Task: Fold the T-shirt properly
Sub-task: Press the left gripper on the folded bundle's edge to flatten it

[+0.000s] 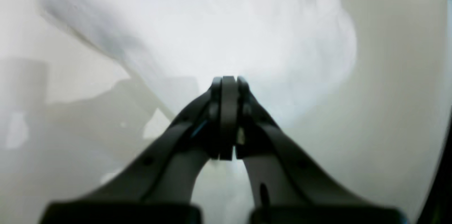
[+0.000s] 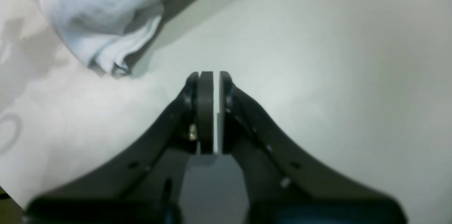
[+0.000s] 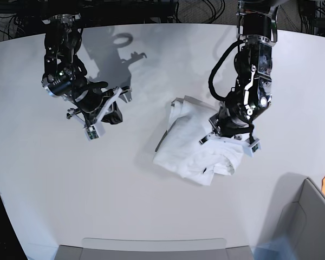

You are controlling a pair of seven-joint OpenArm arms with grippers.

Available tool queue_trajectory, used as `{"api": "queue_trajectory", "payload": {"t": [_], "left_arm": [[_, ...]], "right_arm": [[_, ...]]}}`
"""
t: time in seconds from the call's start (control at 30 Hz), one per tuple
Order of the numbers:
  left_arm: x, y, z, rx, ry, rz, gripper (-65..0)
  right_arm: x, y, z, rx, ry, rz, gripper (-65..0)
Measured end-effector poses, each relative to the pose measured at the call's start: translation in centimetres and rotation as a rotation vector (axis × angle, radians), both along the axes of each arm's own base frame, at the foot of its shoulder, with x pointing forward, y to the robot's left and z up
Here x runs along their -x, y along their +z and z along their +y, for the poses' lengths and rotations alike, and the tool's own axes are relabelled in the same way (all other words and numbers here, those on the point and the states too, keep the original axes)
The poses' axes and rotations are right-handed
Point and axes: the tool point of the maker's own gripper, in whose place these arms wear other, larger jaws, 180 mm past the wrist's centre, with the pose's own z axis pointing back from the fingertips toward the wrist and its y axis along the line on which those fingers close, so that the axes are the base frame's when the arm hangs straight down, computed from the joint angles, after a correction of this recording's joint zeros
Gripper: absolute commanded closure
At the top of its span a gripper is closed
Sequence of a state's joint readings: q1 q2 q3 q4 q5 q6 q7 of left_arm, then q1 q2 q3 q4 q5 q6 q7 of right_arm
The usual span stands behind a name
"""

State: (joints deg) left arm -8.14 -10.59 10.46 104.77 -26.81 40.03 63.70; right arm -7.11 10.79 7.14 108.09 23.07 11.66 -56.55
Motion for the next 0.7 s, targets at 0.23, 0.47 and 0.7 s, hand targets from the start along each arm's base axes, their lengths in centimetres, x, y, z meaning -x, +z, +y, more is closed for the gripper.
{"api": "queue_trajectory", "payload": {"t": [0.23, 0.47, 0.7], "left_arm": [[-2.9, -1.8, 3.1, -0.117, 0.136, -0.075, 0.0], [-2.8, -6.3, 3.5, -0.22, 0.093, -0.052, 0.0], [-2.8, -12.3, 4.2, -0.289, 0.039, 0.077, 0.0]], "right_arm": [[3.4, -1.9, -4.3, 0.089, 0.004, 0.05, -2.4], [4.3, -2.0, -7.3, 0.107, -0.072, 0.047, -2.4], [5.3, -2.7, -7.0, 0.102, -0.06, 0.073, -2.4]]}}
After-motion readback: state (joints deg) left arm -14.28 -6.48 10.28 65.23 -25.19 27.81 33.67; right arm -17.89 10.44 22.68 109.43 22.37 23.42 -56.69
